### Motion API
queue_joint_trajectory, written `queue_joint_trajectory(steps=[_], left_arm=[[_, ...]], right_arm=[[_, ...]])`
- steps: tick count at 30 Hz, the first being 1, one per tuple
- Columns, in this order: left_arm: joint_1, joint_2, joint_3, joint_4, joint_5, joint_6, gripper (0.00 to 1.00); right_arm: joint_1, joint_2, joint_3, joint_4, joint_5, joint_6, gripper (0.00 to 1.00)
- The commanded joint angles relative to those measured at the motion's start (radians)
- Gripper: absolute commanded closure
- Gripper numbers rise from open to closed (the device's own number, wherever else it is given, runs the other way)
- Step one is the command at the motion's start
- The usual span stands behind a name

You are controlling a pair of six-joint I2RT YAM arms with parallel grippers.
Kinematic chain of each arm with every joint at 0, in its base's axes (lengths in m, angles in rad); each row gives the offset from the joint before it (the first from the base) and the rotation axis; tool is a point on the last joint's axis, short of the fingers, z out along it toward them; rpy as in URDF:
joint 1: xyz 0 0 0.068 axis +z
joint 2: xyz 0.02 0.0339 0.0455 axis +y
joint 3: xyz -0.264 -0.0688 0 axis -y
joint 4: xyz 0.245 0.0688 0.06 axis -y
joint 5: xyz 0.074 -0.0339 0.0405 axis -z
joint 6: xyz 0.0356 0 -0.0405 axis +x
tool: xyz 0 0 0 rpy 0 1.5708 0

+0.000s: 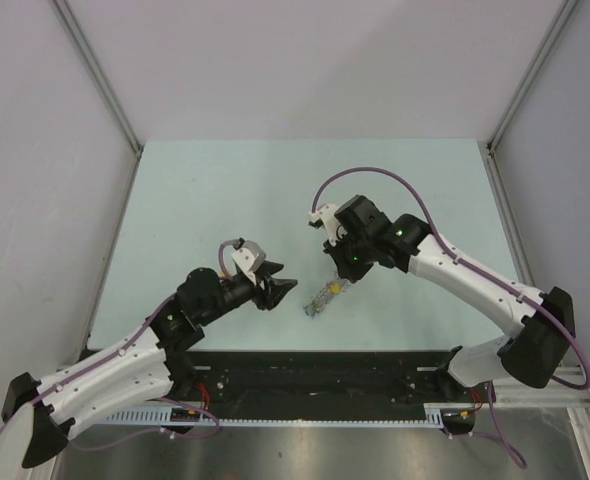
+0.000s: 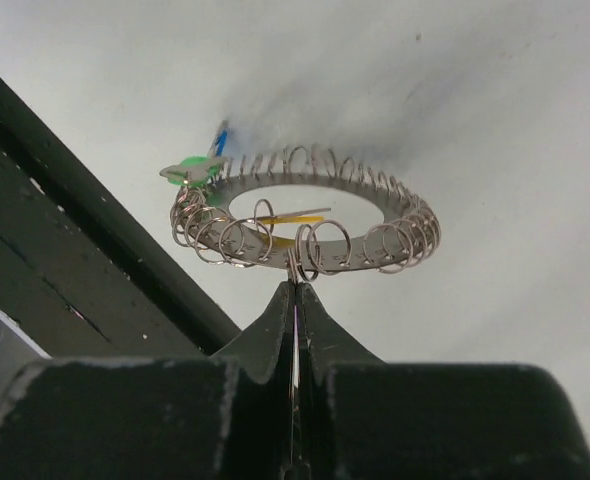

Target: Put the keys on the keyring

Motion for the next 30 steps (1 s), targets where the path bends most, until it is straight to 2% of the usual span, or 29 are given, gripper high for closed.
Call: queue_joint_trajectory(steps=[1,7,10,15,18,23,27,30], left_arm=[[0.002,-0.001,-0.061,0.126,-0.017,-0.084,0.43],[0.002,0.001,-0.089,0.143,-0.014,-0.101,0.39],[0.002,0.005,-0.095,0.158,0.010,-0.096,0.39],[0.001,0.051,-0.114,0.227,0.087,-0.096,0.39],[-0.007,0.093,-0.110,0.270,0.127,-0.094,0.39],[-0.012,0.154,-0.143,0.365,0.151,-0.071,0.39],[-0.012,0.180,-0.175,0.489,0.199,-0.009,0.40],[-0.013,0.211,-0.155,0.499,0.253,0.025,0.41]], right_arm=[[0.008,0.037,0.050,-0.053,0.024,-0.016,1.00],[0.037,0.157,0.050,-0.024,0.012,-0.021,1.00],[0.044,0.159,0.050,-0.039,0.044,-0.029,1.00],[0.042,0.076,0.044,-0.025,0.021,-0.062,1.00],[0.045,0.007,0.012,0.022,-0.081,-0.114,1.00],[0.047,-0.083,-0.063,0.124,-0.123,-0.142,1.00],[0.047,-0.149,-0.145,0.174,-0.140,-0.176,1.00],[0.047,-0.177,-0.174,0.194,-0.149,-0.188,1.00]])
